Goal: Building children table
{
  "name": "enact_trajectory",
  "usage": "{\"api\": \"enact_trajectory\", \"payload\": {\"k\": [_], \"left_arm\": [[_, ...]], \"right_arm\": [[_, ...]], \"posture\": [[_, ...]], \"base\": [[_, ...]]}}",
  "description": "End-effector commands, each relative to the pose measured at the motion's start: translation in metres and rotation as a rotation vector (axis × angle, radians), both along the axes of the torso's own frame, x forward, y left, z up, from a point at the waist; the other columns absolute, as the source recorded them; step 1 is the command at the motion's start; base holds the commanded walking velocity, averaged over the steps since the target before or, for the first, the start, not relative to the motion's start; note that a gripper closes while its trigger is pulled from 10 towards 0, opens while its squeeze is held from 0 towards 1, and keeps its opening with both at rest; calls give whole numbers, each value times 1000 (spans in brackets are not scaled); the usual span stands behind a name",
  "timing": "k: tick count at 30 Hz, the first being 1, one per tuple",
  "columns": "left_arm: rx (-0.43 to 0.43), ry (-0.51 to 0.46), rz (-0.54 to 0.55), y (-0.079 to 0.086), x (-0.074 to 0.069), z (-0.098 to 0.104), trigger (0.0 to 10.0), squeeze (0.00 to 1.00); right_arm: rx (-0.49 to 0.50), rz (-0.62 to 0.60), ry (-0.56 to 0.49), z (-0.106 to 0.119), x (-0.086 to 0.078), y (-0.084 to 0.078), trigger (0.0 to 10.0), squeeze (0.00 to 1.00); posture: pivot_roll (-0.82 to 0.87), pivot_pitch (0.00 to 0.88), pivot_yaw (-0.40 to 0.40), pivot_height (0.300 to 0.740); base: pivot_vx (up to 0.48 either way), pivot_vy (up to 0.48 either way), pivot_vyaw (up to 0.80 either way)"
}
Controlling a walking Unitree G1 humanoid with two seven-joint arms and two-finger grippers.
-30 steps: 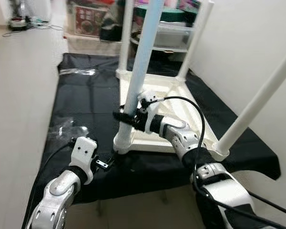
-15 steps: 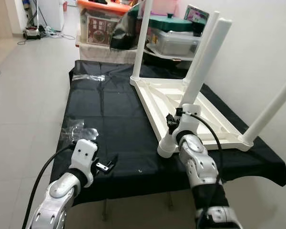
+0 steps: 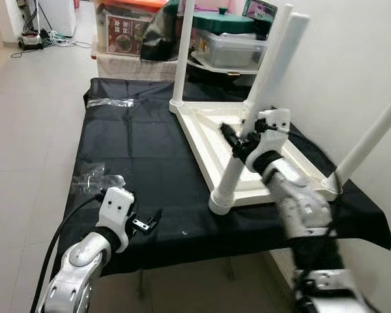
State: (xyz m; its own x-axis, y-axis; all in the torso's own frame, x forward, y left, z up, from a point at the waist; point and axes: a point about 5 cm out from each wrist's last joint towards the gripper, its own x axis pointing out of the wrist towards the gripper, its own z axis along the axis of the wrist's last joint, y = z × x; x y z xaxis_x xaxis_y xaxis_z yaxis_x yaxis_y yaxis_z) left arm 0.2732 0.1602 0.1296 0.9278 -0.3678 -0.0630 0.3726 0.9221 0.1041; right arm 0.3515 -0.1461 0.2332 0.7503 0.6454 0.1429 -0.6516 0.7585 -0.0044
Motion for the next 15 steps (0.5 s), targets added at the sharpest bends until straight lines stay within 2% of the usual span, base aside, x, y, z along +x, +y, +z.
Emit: {"api": "enact_trajectory", "payload": {"k": [1,2,3,4,9,10,11,12,13,14,15], "left_arm": [[5,9,-14,-2,1,-3,10000,0],[5,9,-14,-2,1,-3,10000,0],[4,7,-18,-4,1,-3,10000,0],[3,2,-20,-5,2,-2,10000,0],[3,1,-19,-5,2,-1,10000,0],[4,1,-18,-4,2,-1,10000,0],[6,1,-15,-4,0,-2,10000,0],[6,1,-15,-4,0,-2,10000,0],[6,2,-14,-3,0,-2,10000,0],[7,3,-13,-3,-1,-2,10000,0],[7,3,-13,-3,-1,-2,10000,0]], "right_arm": [[-22,188,18,-7,-4,19,10000,0],[-23,200,17,-7,-5,19,10000,0],[-59,310,45,-18,-5,28,10000,0],[-130,474,88,-38,-7,44,10000,0],[-169,542,96,-47,-7,52,10000,0],[-144,471,104,-46,0,55,0,0],[-151,240,135,-49,18,57,0,0],[-151,240,135,-49,18,57,0,0],[-161,156,142,-51,23,56,0,0],[-138,-25,193,-52,32,48,0,0],[-138,-25,193,-52,32,48,0,0]], "posture": [[138,0,-175,740],[138,0,-175,740],[156,0,-187,740],[165,0,-193,740],[165,0,-193,740],[173,0,-199,740],[172,0,-197,740],[172,0,-197,740],[172,0,-197,740],[170,0,-197,740],[170,0,-197,740]], "base": [[0,0,0],[0,0,0],[0,0,0],[0,0,0],[0,0,0],[0,0,0],[0,0,0],[0,0,0],[0,0,0],[0,0,0],[0,0,0]]}}
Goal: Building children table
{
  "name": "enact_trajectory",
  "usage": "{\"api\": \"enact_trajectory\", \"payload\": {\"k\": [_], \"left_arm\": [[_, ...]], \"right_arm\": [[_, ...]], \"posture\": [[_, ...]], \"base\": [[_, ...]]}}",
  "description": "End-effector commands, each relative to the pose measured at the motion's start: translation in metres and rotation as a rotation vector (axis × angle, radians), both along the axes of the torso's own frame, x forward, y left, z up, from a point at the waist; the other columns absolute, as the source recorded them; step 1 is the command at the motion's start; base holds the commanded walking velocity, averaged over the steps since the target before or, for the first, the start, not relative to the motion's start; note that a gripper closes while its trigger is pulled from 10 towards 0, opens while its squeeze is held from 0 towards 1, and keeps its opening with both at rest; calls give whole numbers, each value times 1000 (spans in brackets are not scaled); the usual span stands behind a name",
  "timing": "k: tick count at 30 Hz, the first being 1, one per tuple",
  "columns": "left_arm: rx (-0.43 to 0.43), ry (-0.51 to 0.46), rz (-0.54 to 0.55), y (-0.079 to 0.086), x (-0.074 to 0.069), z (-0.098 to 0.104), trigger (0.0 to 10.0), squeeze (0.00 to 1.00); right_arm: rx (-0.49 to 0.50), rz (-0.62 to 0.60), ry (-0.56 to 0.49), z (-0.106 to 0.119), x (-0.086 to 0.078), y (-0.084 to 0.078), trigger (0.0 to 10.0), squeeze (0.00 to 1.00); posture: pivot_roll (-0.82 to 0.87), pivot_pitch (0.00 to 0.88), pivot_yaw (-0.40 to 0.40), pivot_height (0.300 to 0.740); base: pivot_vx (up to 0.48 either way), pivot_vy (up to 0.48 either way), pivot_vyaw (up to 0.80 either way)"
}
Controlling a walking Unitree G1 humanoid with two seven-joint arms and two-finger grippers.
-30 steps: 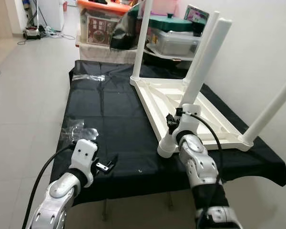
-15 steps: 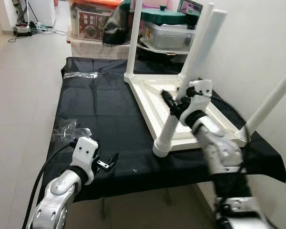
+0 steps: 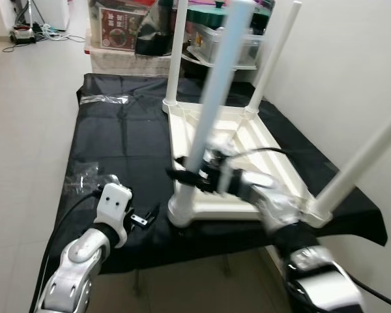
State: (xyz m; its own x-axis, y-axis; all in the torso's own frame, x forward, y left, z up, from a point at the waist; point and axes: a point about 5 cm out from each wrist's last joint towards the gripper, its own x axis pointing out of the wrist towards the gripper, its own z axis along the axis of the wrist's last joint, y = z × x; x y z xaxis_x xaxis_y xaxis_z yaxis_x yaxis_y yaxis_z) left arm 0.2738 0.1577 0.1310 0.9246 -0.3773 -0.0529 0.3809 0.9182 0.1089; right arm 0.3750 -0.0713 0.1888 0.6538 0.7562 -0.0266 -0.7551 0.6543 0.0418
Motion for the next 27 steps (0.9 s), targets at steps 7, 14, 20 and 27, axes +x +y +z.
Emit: {"api": "enact_trajectory", "payload": {"k": [7,14,20,27], "left_arm": [[6,23,-5,-1,-4,-6,10000,0],[6,35,-26,-3,-4,-8,10000,0],[7,33,-42,-5,-1,-7,10000,0],[8,26,-28,-1,0,-6,10000,0]], "right_arm": [[-41,-1020,249,-37,3,-97,0,0],[-36,-1043,302,-45,-46,-89,10000,0],[83,-873,123,-4,-40,-75,10000,859],[214,-427,-36,47,-23,-78,10000,0]], "posture": [[146,0,-183,740],[95,0,-144,740],[96,0,-145,740],[113,0,-157,740]], "base": [[0,0,0],[0,0,0],[0,0,0],[0,0,0]]}}
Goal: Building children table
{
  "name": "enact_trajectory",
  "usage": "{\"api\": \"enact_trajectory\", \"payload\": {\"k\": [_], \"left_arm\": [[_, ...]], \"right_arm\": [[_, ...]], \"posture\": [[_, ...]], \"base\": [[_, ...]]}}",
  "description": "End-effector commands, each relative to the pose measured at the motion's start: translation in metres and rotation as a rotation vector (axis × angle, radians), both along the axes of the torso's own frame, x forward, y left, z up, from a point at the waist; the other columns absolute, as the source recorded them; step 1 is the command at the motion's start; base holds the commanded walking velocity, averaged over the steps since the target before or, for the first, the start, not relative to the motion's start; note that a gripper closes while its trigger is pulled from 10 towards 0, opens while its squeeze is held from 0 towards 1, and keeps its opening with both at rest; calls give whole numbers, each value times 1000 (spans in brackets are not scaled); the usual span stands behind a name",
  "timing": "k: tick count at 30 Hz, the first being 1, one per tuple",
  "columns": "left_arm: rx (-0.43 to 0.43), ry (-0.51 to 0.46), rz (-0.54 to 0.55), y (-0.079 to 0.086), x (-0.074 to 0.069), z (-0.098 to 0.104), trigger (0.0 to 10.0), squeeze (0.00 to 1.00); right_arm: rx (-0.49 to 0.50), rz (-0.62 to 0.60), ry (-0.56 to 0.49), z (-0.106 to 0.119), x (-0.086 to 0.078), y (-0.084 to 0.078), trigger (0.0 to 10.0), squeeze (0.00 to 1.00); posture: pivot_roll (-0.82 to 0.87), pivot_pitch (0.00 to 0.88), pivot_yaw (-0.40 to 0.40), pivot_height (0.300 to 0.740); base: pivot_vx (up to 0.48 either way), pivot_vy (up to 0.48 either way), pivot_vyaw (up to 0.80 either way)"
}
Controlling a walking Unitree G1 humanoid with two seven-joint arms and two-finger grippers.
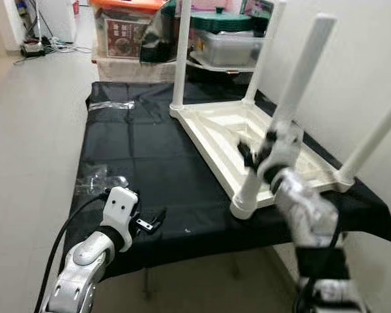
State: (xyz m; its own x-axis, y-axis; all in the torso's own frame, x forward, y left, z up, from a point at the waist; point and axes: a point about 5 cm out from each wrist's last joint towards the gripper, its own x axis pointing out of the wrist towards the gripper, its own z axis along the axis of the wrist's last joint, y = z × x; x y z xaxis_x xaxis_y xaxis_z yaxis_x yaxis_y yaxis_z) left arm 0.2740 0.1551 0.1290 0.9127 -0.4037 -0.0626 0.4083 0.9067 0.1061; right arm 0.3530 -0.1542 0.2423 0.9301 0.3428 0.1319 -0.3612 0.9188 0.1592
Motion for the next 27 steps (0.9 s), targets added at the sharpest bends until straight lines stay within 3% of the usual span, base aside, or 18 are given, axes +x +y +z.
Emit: {"api": "enact_trajectory", "payload": {"k": [1,3,6,9,12,13,15,16,17,20,22,23,24,25,26,27], "left_arm": [[7,17,2,2,-1,-5,10000,0],[7,17,3,2,-1,-5,10000,0],[7,9,11,2,0,-3,10000,0],[6,7,14,2,0,-3,10000,0],[7,3,19,2,0,-2,10000,0],[7,3,21,3,-1,-2,10000,0],[7,3,22,3,-2,-2,10000,0],[9,3,24,4,-2,-2,10000,0],[9,3,24,4,-2,-2,10000,0],[11,6,29,6,-4,-2,10000,0],[12,10,30,6,-4,-4,10000,0],[11,13,28,5,-5,-4,10000,0],[11,13,28,5,-5,-4,10000,0],[9,14,27,4,-5,-5,10000,0],[9,15,27,4,-5,-5,10000,0],[8,19,22,3,-6,-6,10000,0]], "right_arm": [[25,127,-3,-3,-3,6,10000,0],[25,156,-11,-2,-5,6,10000,0],[-137,568,-25,-26,-14,25,10000,0],[-170,656,-5,-36,-16,33,10000,0],[-172,733,52,-53,-13,51,10000,0],[-166,738,64,-58,-9,57,5020,0],[-162,739,71,-60,-7,61,5020,0],[-165,681,84,-62,0,62,0,0],[-165,681,84,-62,0,62,0,0],[-129,380,96,-61,18,53,0,0],[-108,122,159,-65,26,38,0,0],[-96,-152,256,-75,28,17,0,0],[-96,-152,256,-75,28,17,0,0],[-95,-337,325,-82,27,2,0,0],[-96,-441,366,-86,25,-6,0,0],[-110,-530,380,-98,8,-14,0,0]], "posture": [[113,0,-157,740],[113,0,-157,740],[144,0,-180,740],[144,0,-180,740],[175,0,-197,740],[175,0,-197,740],[175,0,-197,740],[175,0,-197,740],[175,0,-197,740],[171,0,-195,740],[169,0,-193,740],[157,0,-185,740],[157,0,-185,740],[157,0,-185,740],[157,0,-185,740],[142,0,-177,740]], "base": [[0,0,0],[0,0,0],[0,0,0],[0,0,0],[0,0,0],[0,0,0],[0,0,0],[0,0,0],[0,0,0],[0,0,0],[0,0,0],[0,0,0],[0,0,0],[0,0,0],[0,0,0],[0,0,0]]}}
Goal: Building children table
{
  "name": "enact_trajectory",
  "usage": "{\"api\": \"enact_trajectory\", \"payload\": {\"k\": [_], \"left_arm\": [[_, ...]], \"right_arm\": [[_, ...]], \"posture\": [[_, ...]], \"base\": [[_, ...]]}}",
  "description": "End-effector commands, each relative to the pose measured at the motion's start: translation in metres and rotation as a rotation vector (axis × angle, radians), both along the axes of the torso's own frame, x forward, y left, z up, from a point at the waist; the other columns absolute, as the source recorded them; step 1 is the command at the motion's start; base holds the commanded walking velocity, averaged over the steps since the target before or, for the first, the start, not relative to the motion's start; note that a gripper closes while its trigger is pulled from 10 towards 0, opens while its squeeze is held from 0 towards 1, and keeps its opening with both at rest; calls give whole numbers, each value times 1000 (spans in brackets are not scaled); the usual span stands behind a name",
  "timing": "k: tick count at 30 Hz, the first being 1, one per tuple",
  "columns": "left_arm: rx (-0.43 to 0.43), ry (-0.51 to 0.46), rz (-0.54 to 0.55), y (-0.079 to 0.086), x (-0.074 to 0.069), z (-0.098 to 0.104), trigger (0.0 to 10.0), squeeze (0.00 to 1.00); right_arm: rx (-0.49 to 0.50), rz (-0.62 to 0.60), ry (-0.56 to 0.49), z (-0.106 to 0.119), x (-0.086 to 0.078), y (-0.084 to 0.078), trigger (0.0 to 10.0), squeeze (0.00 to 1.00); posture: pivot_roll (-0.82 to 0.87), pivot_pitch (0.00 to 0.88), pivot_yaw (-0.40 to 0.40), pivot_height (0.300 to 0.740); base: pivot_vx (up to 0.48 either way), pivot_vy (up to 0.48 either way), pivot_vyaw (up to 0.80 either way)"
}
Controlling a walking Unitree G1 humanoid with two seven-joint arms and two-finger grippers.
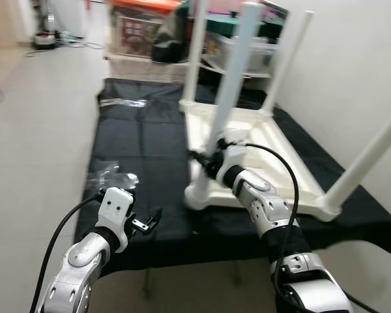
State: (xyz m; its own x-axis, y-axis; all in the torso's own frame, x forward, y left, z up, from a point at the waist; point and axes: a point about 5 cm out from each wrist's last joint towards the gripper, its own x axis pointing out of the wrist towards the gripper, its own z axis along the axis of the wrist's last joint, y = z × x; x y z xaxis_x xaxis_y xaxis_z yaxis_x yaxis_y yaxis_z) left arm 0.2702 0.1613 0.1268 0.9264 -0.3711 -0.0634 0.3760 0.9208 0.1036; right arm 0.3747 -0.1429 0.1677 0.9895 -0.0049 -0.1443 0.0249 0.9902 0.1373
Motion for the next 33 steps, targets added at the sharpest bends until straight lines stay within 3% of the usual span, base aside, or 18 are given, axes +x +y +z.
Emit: {"api": "enact_trajectory", "payload": {"k": [1,3,6,7,12,13,15,16,17,20,21,22,23,31,33], "left_arm": [[9,20,-16,-4,-2,-4,10000,0],[8,22,-20,-5,-3,-5,10000,0],[9,25,-28,-4,-2,-5,10000,0],[12,26,-30,-3,-1,-4,10000,0],[19,25,-35,-2,2,-4,10000,0],[19,22,-36,-3,2,-3,10000,0],[19,20,-36,-3,2,-2,10000,0],[16,17,-33,-3,3,-2,10000,0],[15,17,-30,-3,2,-2,10000,0],[15,18,-25,-2,2,-3,10000,0],[15,18,-25,-2,1,-3,10000,0],[14,14,-24,-2,3,-2,10000,0],[15,11,-24,-2,3,-2,10000,0],[17,-1,-18,-2,6,1,10000,0],[17,-2,-13,-1,5,2,10000,0]], "right_arm": [[-56,-202,108,-30,-26,-28,0,0],[-69,-236,105,-35,-39,-32,0,0],[-126,-169,130,-40,-56,-19,0,0],[-131,-137,110,-36,-57,-15,10000,0],[-67,-66,-7,-18,-51,-8,10000,0],[-19,-11,-45,-8,-47,-4,10000,1000],[10,28,-67,0,-45,-1,10000,1000],[19,131,-107,11,-42,4,10000,216],[28,274,-154,22,-40,9,10000,0],[16,647,-273,42,-43,14,10000,0],[0,714,-285,44,-45,13,10000,0],[2,868,-271,41,-45,11,10000,0],[-15,915,-267,39,-43,12,10000,0],[-106,994,-171,18,-25,24,10000,0],[-142,897,-145,14,-12,27,10000,0]], "posture": [[142,0,-177,740],[142,0,-177,740],[119,0,-152,740],[107,0,-145,740],[104,0,-141,740],[109,0,-148,740],[109,0,-148,740],[119,0,-156,740],[121,0,-158,740],[128,0,-161,740],[128,0,-161,740],[141,0,-170,740],[149,0,-173,740],[157,0,-180,740],[157,0,-180,740]], "base": [[0,0,0],[0,0,0],[0,0,0],[0,0,0],[0,0,0],[0,0,0],[0,0,0],[0,0,0],[0,0,0],[0,0,0],[0,0,0],[0,0,0],[0,0,0],[0,0,0],[0,0,0]]}}
